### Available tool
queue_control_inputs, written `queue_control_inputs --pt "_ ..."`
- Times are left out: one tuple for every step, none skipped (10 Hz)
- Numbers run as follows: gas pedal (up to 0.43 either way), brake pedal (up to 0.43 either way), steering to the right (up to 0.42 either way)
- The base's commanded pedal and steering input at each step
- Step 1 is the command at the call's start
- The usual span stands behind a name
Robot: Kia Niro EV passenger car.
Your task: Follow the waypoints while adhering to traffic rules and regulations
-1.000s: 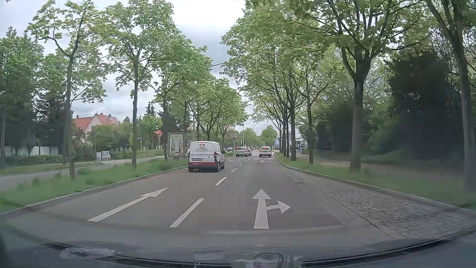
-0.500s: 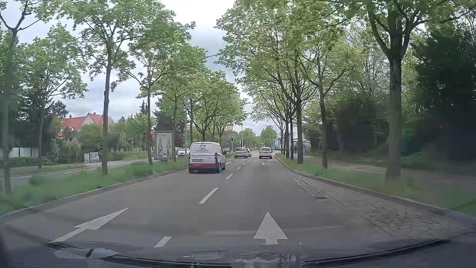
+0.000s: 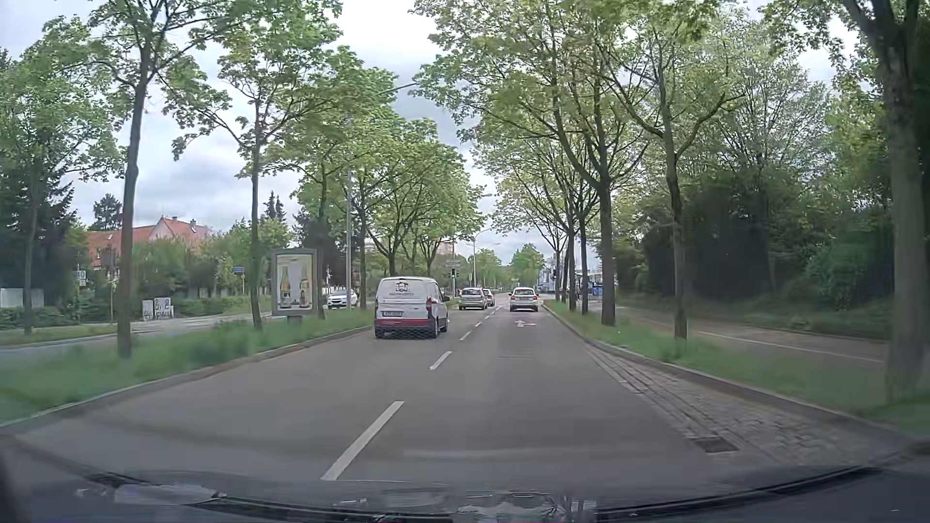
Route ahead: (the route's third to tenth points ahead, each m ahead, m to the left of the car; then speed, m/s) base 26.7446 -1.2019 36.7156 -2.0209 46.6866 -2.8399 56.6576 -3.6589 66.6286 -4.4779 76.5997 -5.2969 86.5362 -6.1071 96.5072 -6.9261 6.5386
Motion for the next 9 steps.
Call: queue_control_inputs --pt "0.000 0.000 -0.021" --pt "0.000 0.000 -0.023" --pt "0.000 0.000 -0.027" --pt "0.000 0.000 -0.033" --pt "0.000 0.000 -0.034" --pt "0.000 0.000 -0.034" --pt "0.000 0.000 -0.034" --pt "0.000 0.000 -0.034" --pt "0.000 0.000 -0.034"
